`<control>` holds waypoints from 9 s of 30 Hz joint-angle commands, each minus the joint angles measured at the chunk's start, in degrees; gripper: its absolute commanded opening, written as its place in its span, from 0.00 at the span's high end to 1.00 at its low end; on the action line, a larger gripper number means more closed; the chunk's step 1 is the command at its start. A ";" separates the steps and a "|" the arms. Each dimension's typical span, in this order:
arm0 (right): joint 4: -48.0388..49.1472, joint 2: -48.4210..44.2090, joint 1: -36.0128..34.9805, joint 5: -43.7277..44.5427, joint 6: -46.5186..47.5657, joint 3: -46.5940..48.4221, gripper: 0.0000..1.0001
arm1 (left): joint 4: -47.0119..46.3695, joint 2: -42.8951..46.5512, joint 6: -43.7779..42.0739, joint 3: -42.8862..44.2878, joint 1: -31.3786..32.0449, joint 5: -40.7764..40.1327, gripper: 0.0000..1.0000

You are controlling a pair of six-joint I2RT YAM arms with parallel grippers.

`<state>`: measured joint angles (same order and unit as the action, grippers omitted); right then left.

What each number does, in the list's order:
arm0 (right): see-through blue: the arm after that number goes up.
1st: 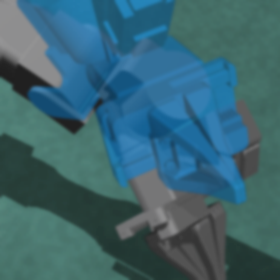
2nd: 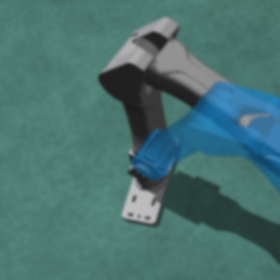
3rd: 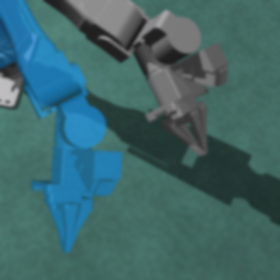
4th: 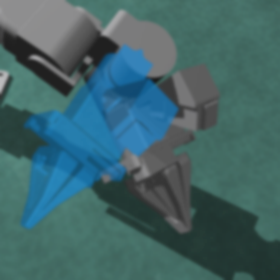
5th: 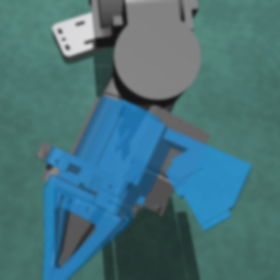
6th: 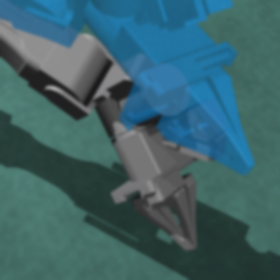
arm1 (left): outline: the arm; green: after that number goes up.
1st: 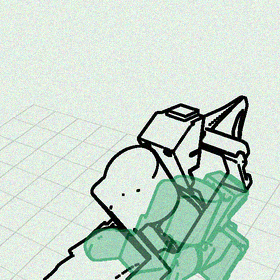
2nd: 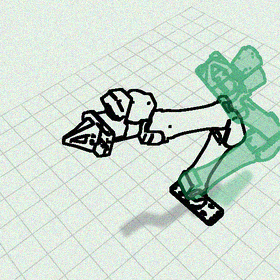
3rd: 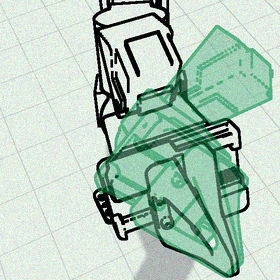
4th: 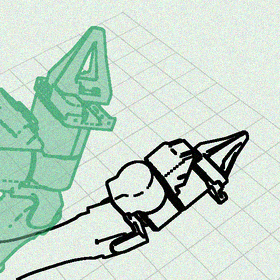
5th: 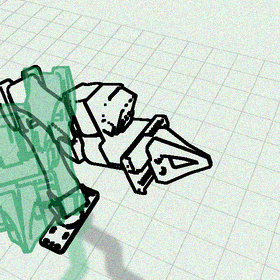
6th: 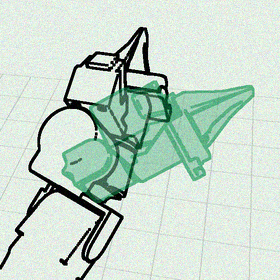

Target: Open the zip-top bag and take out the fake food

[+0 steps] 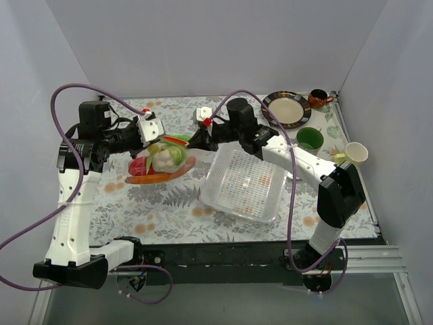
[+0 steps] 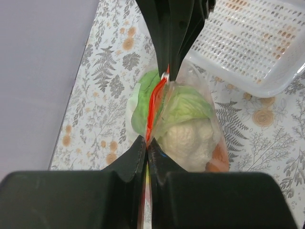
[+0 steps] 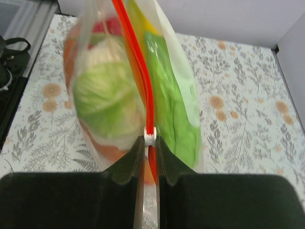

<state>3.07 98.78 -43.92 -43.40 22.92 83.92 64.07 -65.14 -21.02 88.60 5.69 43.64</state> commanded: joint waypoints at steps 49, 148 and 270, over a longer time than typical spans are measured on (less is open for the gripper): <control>-1.92 0.53 -0.81 11.94 -10.26 0.98 0.17 | -6.07 -3.67 -9.66 -22.59 -14.04 5.32 1.00; 27.60 15.21 -12.24 1.30 -29.69 -6.05 0.02 | -0.44 -5.43 -9.92 -21.63 -12.11 6.46 1.00; -5.18 13.01 -8.64 18.62 -7.36 14.25 0.85 | 15.47 -23.73 -11.85 -12.48 -29.34 20.96 0.02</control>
<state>-6.63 113.65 -53.04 -24.51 14.83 96.71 76.29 -99.44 -26.24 78.35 -24.60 63.05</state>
